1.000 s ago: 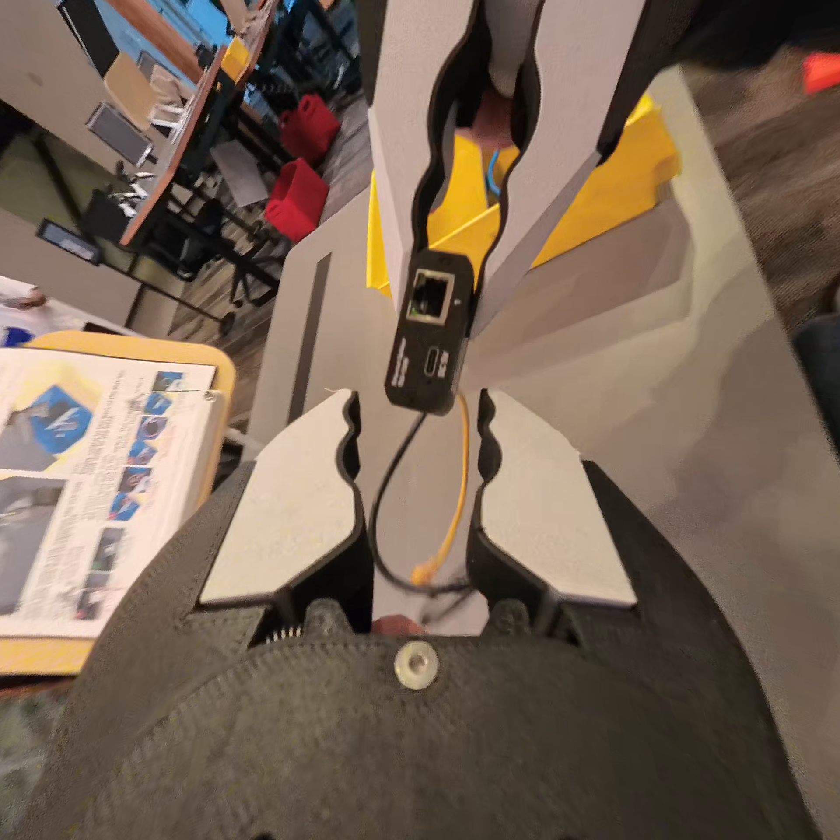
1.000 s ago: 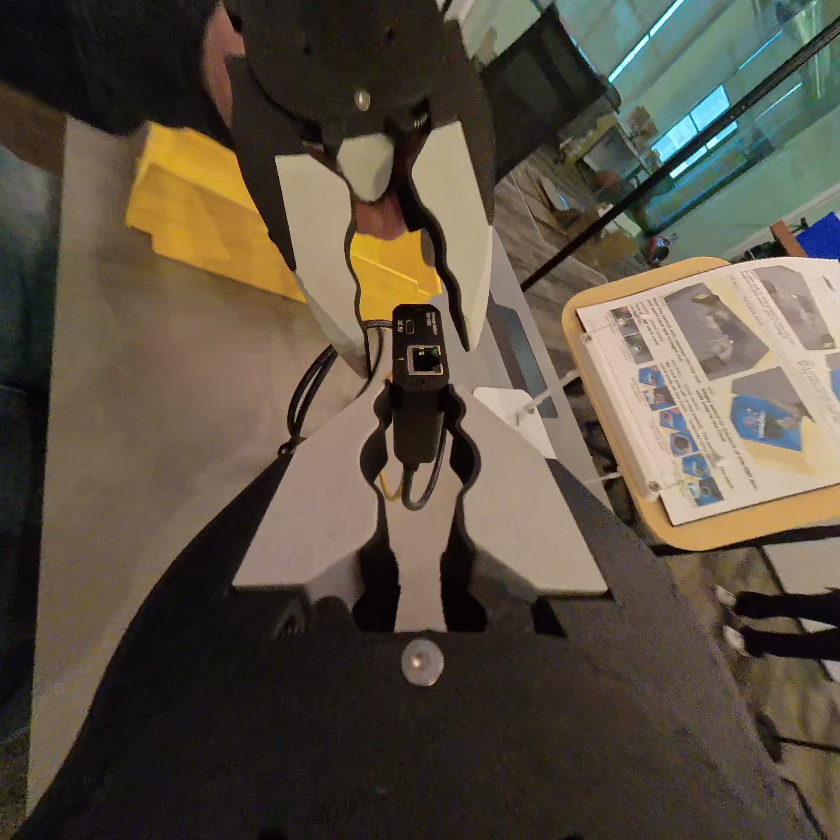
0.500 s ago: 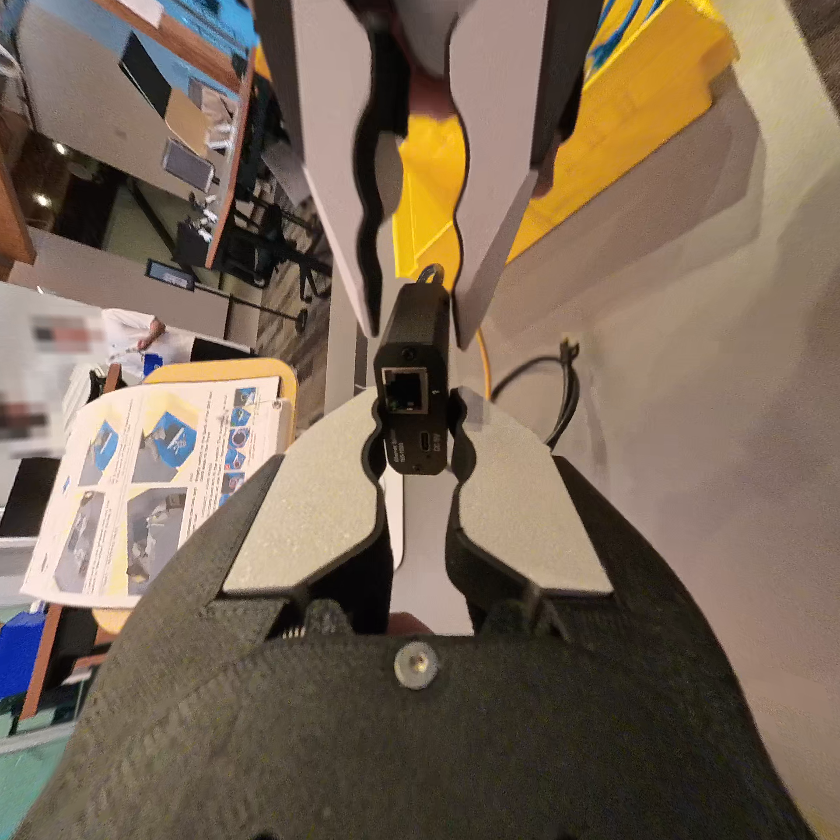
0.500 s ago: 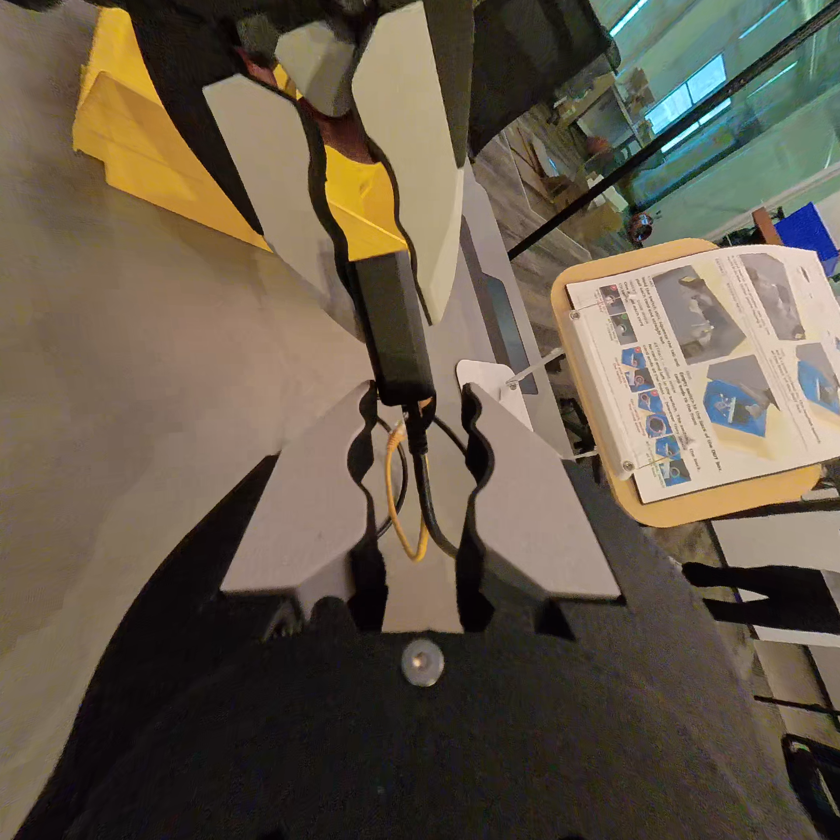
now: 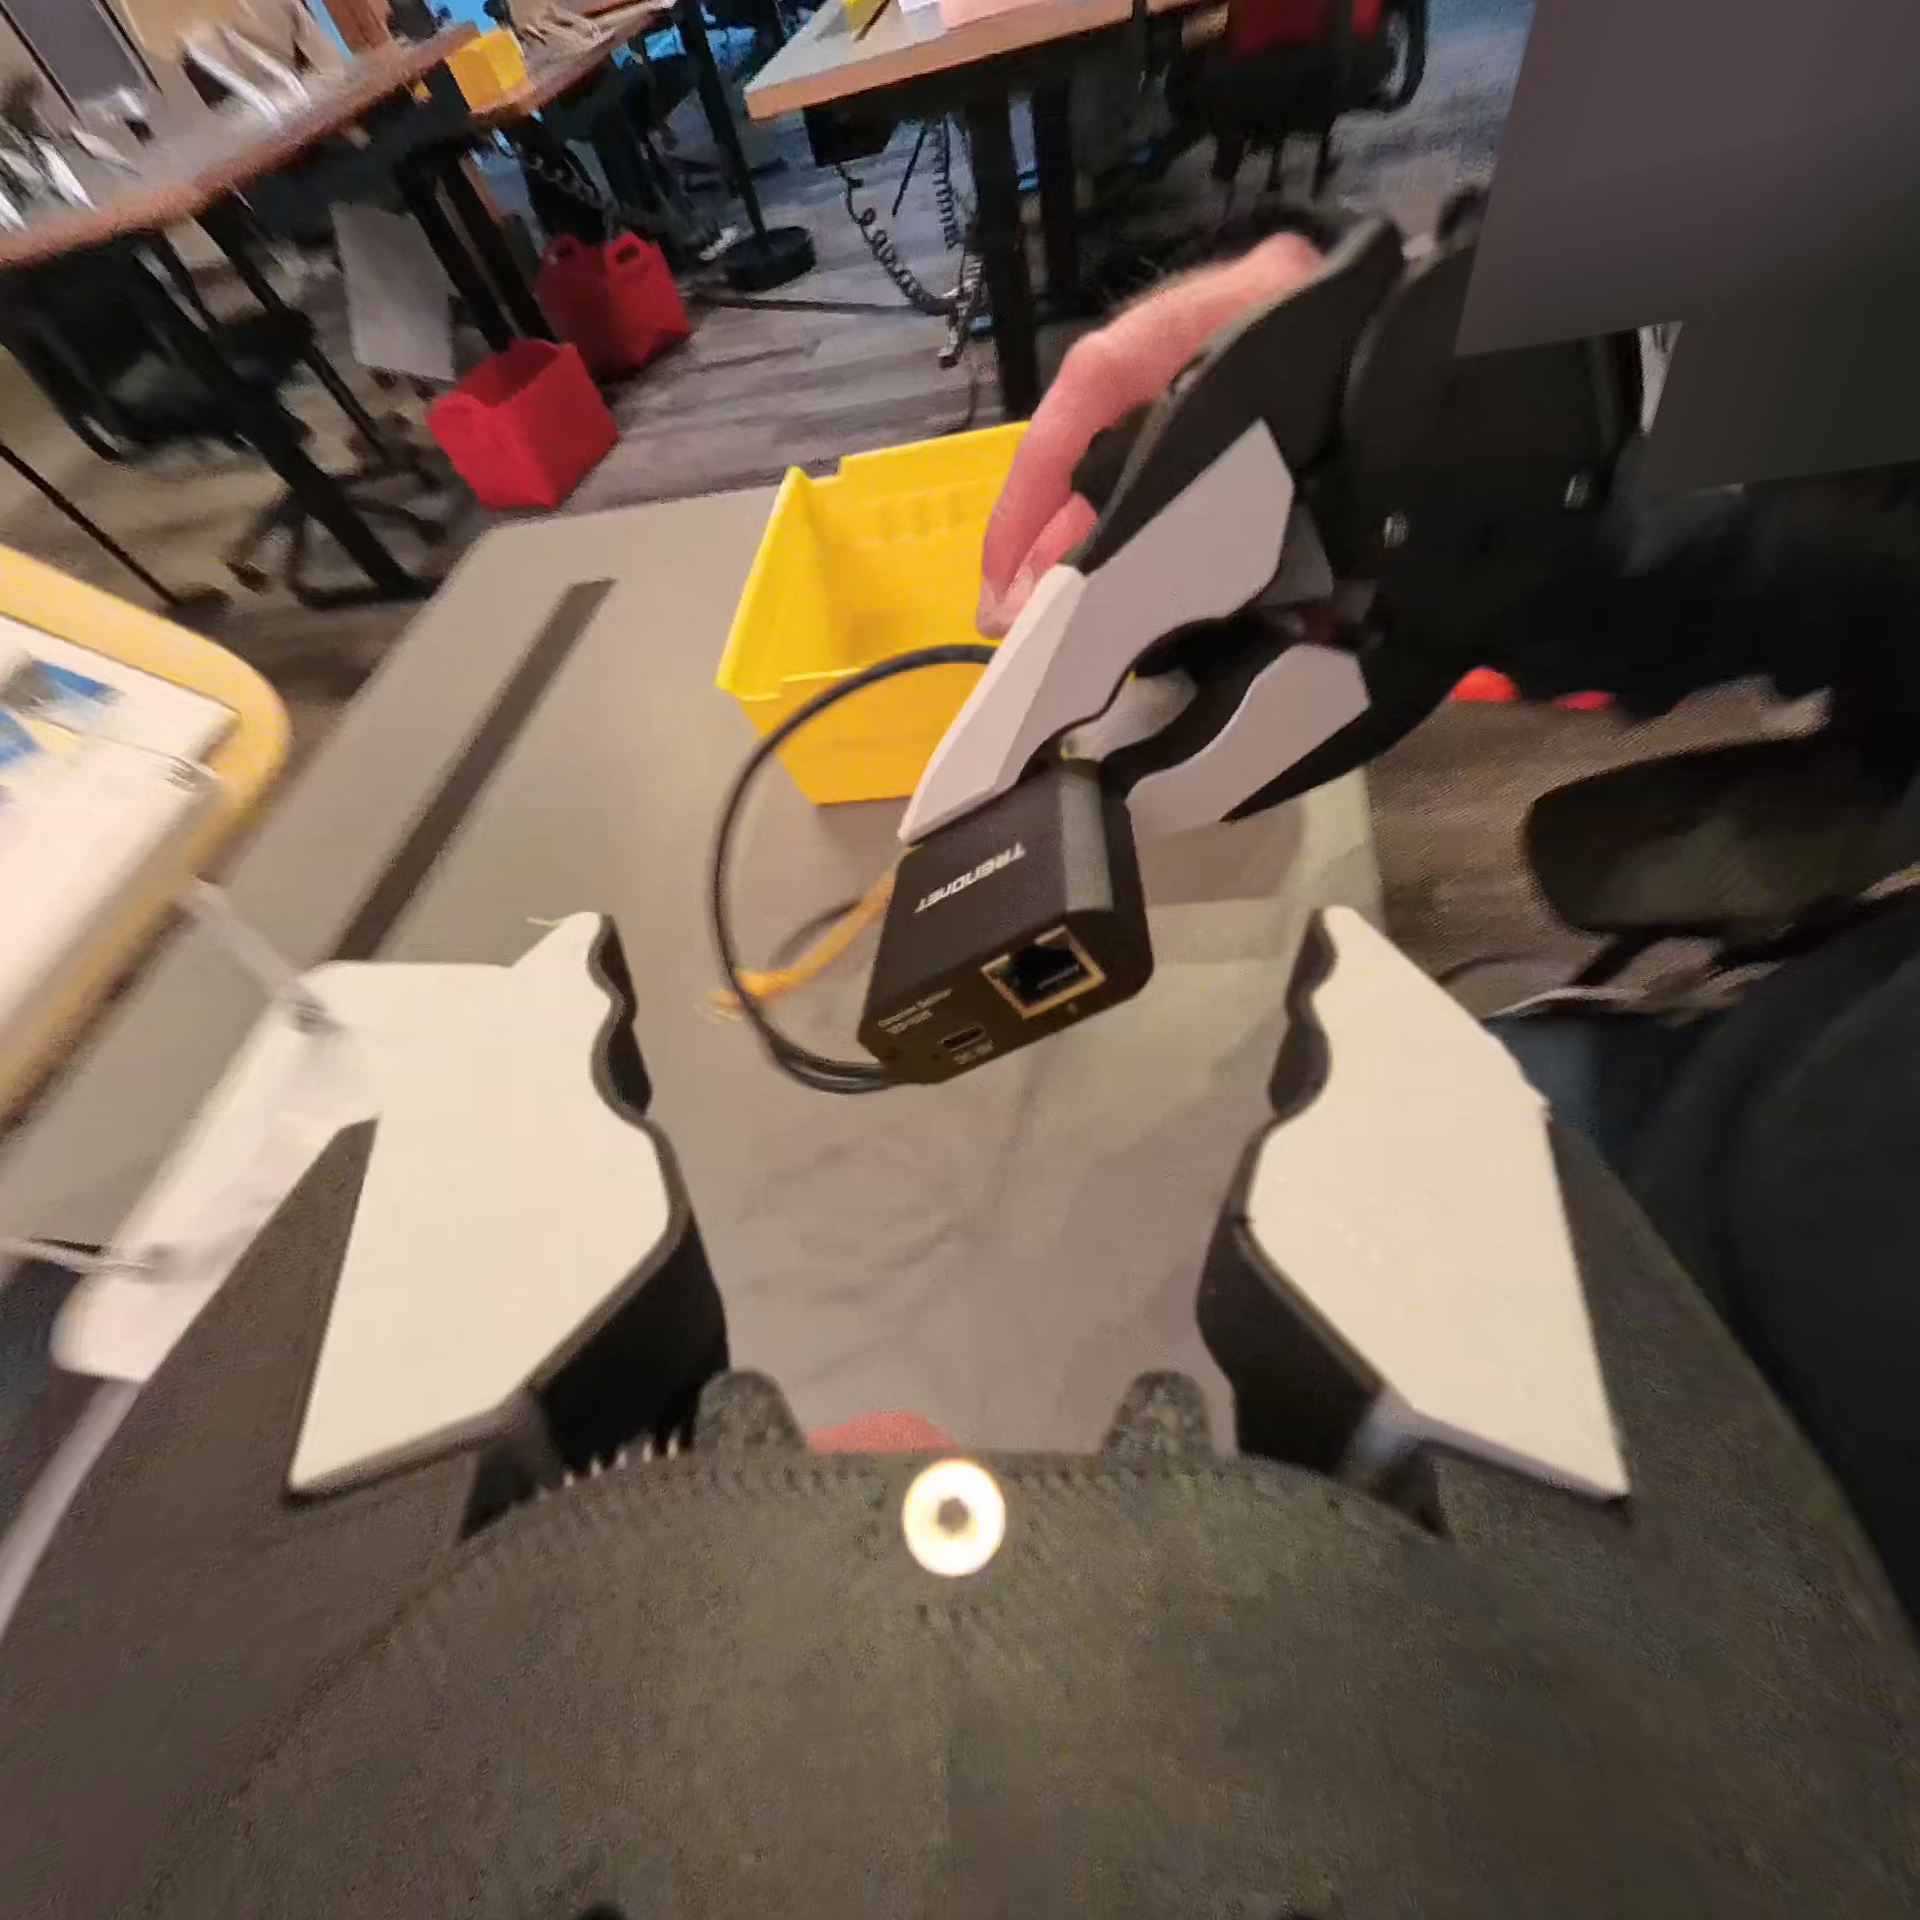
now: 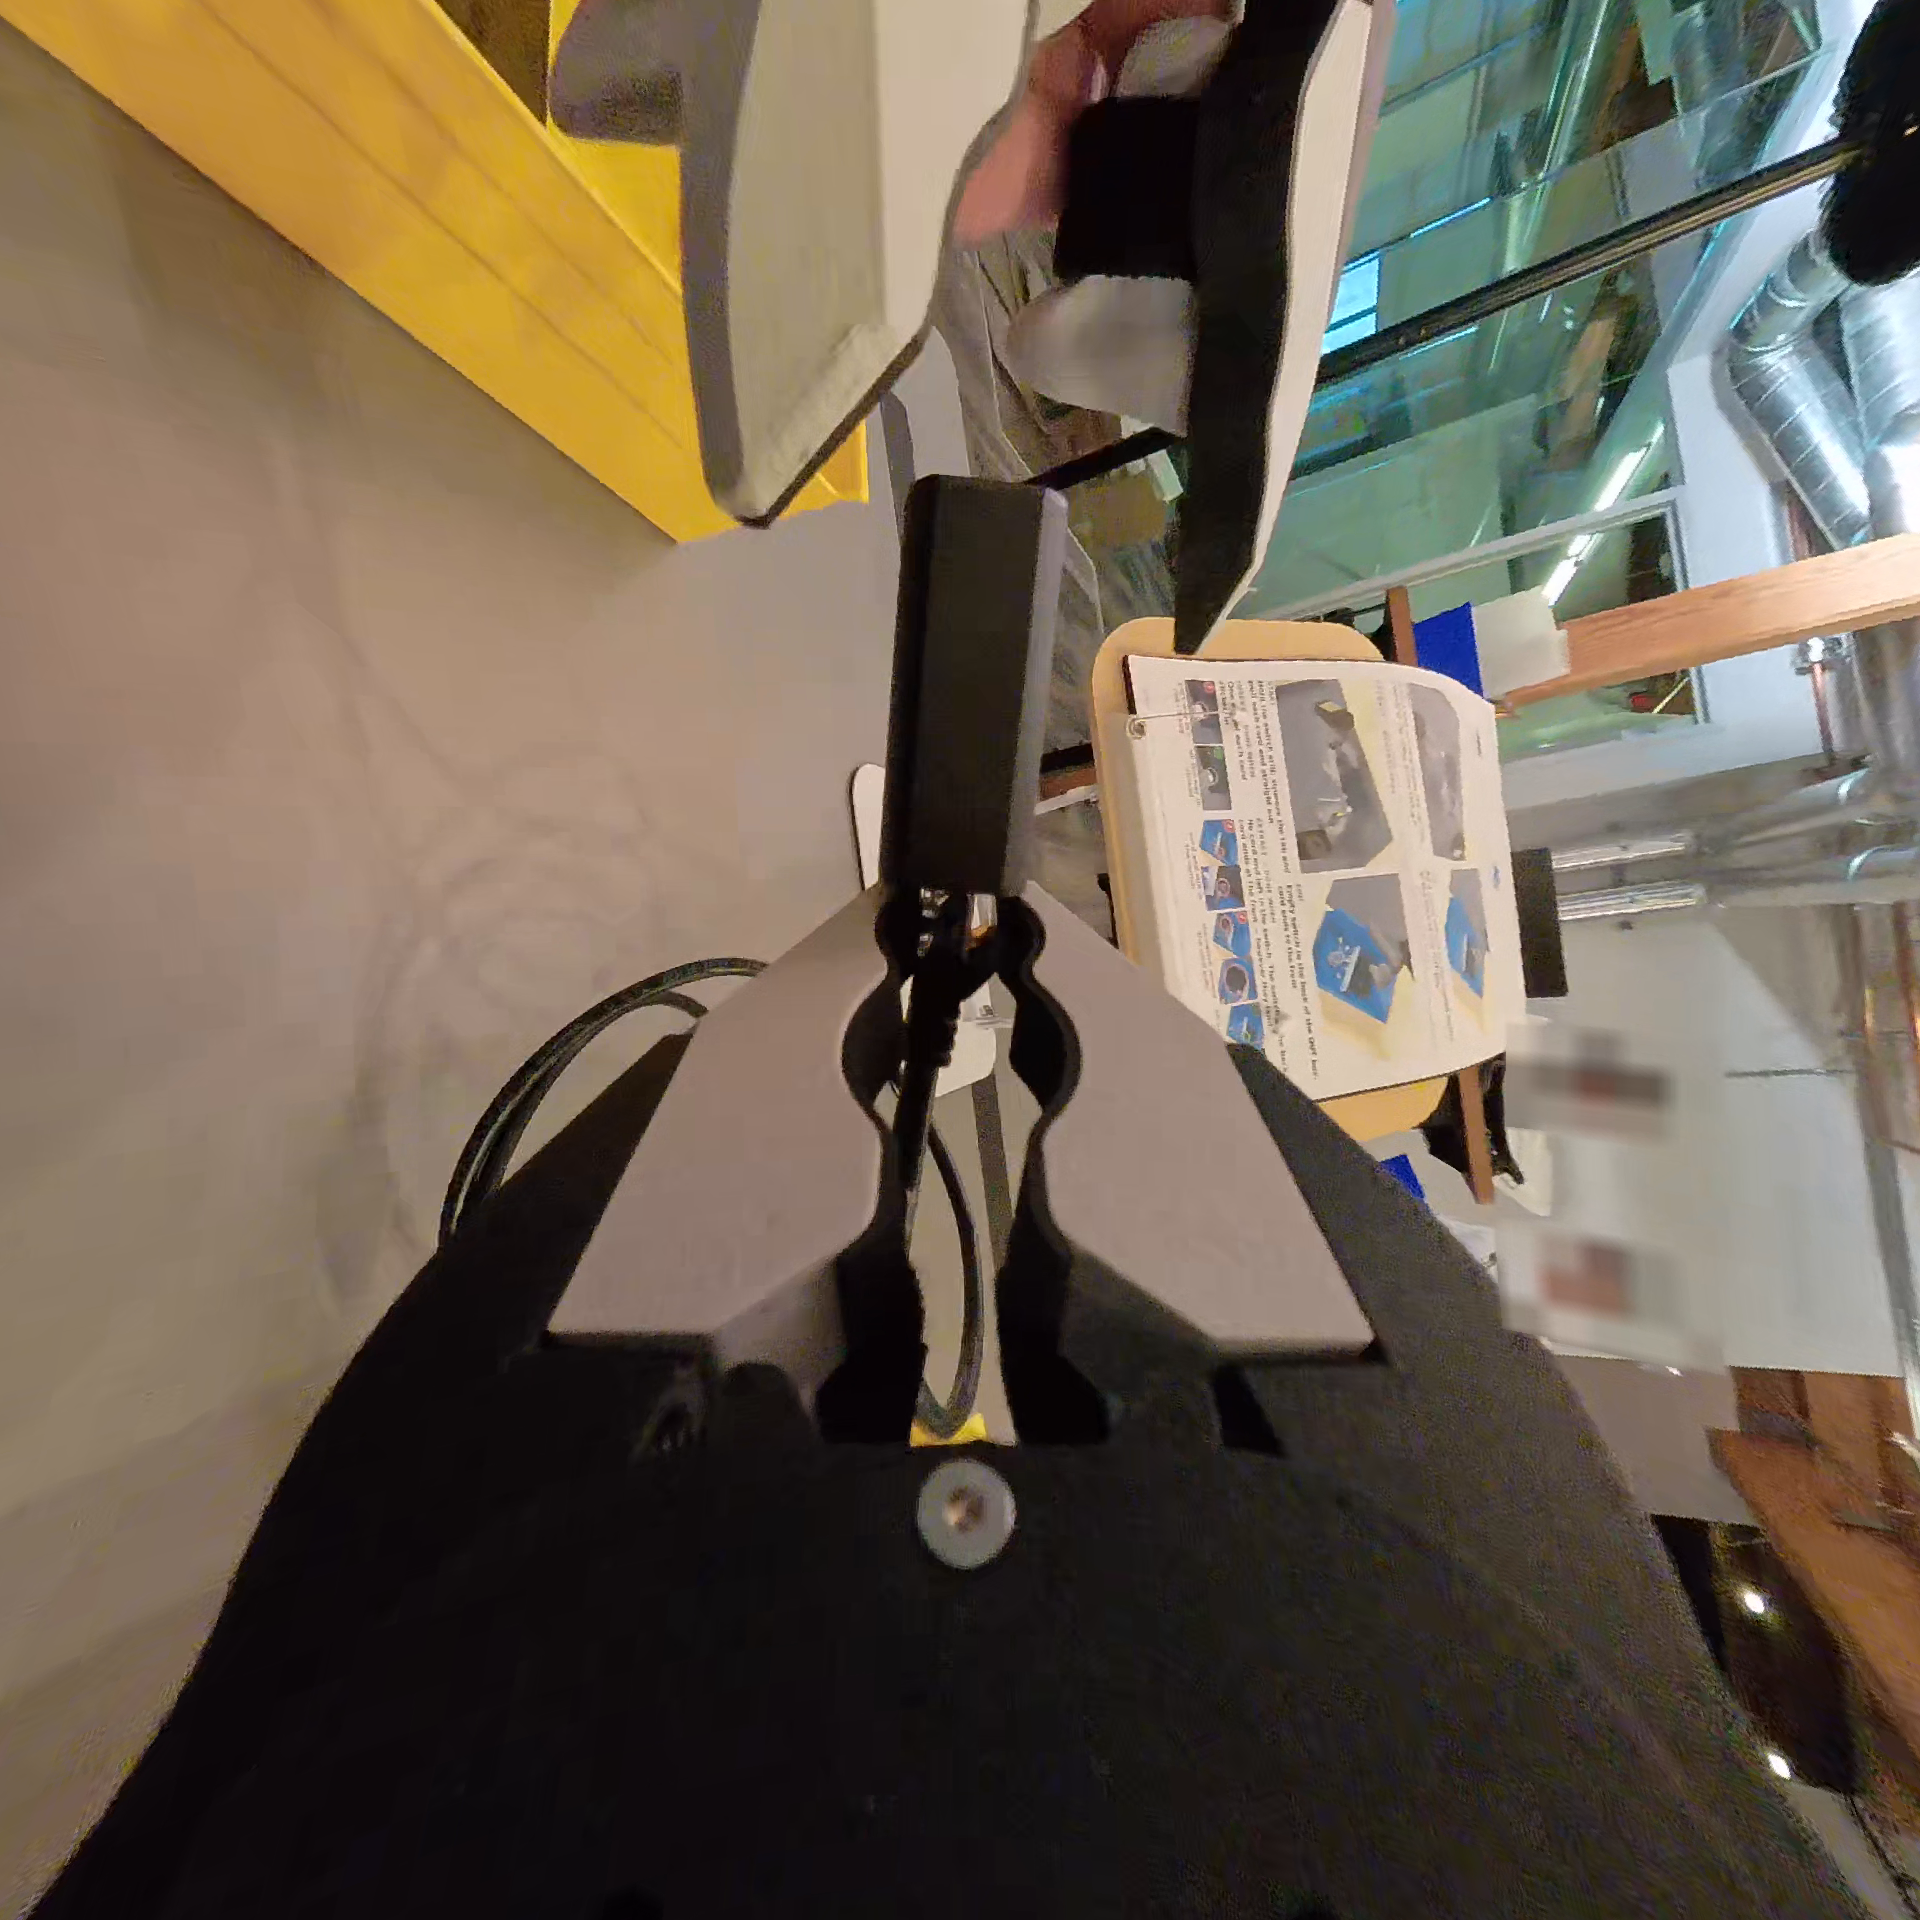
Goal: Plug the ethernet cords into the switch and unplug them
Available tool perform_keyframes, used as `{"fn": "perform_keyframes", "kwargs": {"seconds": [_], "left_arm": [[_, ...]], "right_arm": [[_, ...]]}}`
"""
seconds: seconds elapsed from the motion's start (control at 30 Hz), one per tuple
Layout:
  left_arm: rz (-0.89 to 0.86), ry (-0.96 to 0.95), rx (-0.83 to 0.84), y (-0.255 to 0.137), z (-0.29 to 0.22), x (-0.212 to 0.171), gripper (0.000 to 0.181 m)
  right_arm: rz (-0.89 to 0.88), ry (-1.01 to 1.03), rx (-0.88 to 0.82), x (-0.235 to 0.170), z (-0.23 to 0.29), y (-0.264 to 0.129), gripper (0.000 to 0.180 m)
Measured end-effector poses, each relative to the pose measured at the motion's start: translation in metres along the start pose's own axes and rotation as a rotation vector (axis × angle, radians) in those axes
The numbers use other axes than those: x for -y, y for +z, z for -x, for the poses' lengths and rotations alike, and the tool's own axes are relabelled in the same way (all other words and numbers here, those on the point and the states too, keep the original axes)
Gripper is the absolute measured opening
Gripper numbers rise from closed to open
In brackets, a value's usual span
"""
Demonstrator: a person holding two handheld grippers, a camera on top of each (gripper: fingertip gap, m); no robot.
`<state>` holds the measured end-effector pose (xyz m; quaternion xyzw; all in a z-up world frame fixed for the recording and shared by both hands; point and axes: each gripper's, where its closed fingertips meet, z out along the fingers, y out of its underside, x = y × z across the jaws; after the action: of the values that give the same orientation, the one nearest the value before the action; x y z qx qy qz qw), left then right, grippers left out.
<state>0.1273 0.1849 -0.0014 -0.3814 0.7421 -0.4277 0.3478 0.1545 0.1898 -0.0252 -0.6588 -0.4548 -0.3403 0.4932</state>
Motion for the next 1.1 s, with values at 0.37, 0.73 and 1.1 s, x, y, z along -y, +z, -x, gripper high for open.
{"fn": "perform_keyframes", "kwargs": {"seconds": [0.37, 0.73, 1.1], "left_arm": [[-0.065, -0.43, -0.239, 0.024, -0.022, -0.013, 0.074], [-0.106, -0.448, -0.199, 0.025, -0.018, -0.012, 0.074], [-0.147, -0.435, -0.189, 0.019, -0.015, -0.007, 0.074]], "right_arm": [[0.026, -0.126, -0.083, 0.009, 0.006, 0.004, 0.012], [0.036, -0.076, -0.14, 0.011, -0.002, 0.006, 0.012], [-0.021, -0.028, -0.135, 0.016, -0.006, 0.001, 0.026]]}}
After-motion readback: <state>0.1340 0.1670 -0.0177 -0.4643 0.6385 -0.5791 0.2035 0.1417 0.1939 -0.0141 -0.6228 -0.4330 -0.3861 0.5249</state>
